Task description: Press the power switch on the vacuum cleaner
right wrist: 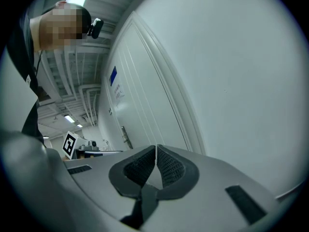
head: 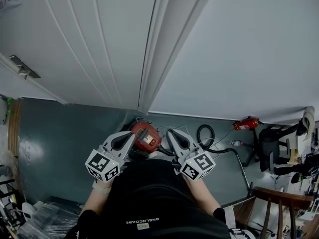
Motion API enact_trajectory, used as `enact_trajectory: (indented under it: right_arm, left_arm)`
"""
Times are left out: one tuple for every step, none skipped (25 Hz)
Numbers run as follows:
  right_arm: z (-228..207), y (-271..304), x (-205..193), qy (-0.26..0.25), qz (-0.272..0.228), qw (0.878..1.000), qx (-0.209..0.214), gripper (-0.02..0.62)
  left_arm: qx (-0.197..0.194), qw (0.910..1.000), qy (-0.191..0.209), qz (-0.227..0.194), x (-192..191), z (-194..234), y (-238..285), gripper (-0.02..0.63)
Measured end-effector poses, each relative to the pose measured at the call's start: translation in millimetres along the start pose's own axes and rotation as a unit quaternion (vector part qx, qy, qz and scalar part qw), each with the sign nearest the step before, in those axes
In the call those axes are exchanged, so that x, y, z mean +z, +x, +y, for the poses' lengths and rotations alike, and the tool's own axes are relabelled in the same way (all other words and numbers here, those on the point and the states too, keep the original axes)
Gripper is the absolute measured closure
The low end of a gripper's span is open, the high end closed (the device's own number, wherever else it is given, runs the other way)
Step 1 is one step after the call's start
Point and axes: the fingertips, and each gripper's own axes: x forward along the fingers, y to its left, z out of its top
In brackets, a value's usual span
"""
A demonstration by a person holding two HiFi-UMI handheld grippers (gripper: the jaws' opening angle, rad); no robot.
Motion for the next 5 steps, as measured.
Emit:
enact_trajectory:
  right_arm:
    - [-0.3, 0.1, 0.3, 0.004, 0.000, 1.000, 0.000, 0.563]
    - [-0.8, 0.3, 1.0, 0.009, -0.002, 1.000, 0.001, 0.563]
    - [-1.3, 0.7, 2.1, 0.012, -0.004, 1.000, 0.002, 0.563]
    - [-1.9, 1.3, 3.4, 0.015, -0.007, 1.000, 0.004, 0.563]
    - [-2.5, 2.0, 4.7, 0.017, -0.009, 1.000, 0.006, 0.563]
  left_arm:
    - [0.001, 1.0000, 0.000, 0.000, -0.6, -0.1, -0.3, 0.591]
    - [0.001, 1.0000, 0.000, 0.000, -0.9, -0.2, -0.4, 0.591]
    - [0.002, 1.0000, 0.001, 0.000, -0.9, 0.0, -0.4, 0.591]
    - [0.002, 1.0000, 0.002, 0.000, -0.5, 0.2, -0.3, 0.591]
    - [0.003, 1.0000, 0.002, -0.001, -0.1, 0.6, -0.2, 0.591]
